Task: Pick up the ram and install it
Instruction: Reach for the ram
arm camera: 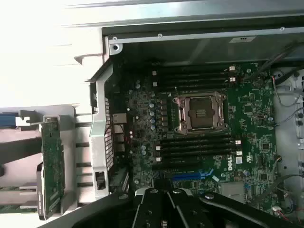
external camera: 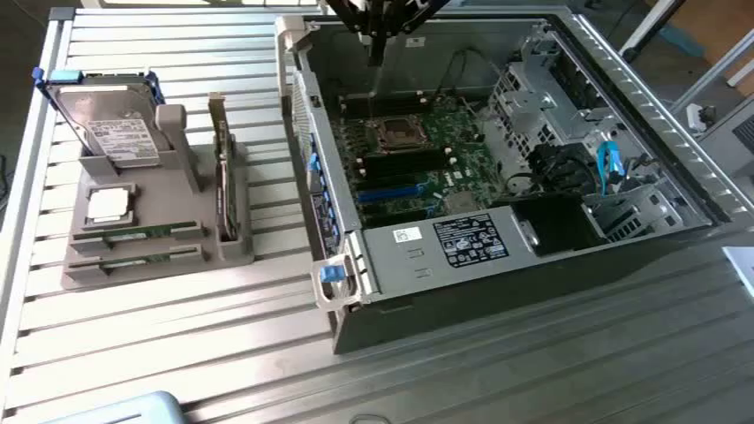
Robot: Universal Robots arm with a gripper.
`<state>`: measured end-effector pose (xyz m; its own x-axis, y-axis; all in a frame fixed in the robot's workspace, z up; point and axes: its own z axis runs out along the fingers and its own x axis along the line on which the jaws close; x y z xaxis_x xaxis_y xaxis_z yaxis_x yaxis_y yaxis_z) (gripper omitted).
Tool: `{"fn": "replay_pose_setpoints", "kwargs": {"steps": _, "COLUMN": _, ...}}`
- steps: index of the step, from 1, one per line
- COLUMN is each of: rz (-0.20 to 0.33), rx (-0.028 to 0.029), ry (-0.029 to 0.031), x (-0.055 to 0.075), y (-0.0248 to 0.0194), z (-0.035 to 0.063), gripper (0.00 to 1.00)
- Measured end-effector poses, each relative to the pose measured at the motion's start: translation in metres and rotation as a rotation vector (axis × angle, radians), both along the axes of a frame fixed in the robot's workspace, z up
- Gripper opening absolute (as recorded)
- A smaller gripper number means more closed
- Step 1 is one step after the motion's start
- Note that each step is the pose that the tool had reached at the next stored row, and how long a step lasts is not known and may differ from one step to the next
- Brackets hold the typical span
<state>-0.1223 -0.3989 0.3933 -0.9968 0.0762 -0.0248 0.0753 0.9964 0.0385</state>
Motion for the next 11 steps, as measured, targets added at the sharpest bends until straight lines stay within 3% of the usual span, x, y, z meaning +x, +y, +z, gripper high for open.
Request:
{"fn": "replay_pose_setpoints", "kwargs": {"steps": 1, "rz": 0.0, "rx": -0.0076, "ry": -0.0001, "x": -0.007, "y": 0.0, "z": 0.0, "gripper": 0.11}}
{"fn": "replay_pose_setpoints", "kwargs": {"steps": 2, "rz": 0.0, "rx": -0.0108, "ry": -0.0002, "x": -0.017, "y": 0.0, "z": -0.0001, "gripper": 0.11}}
{"fn": "replay_pose_setpoints", "kwargs": {"steps": 11, "rz": 0.0, "rx": -0.0155, "ry": -0.0001, "x": -0.042, "y": 0.0, "z": -0.0002, "gripper": 0.11}}
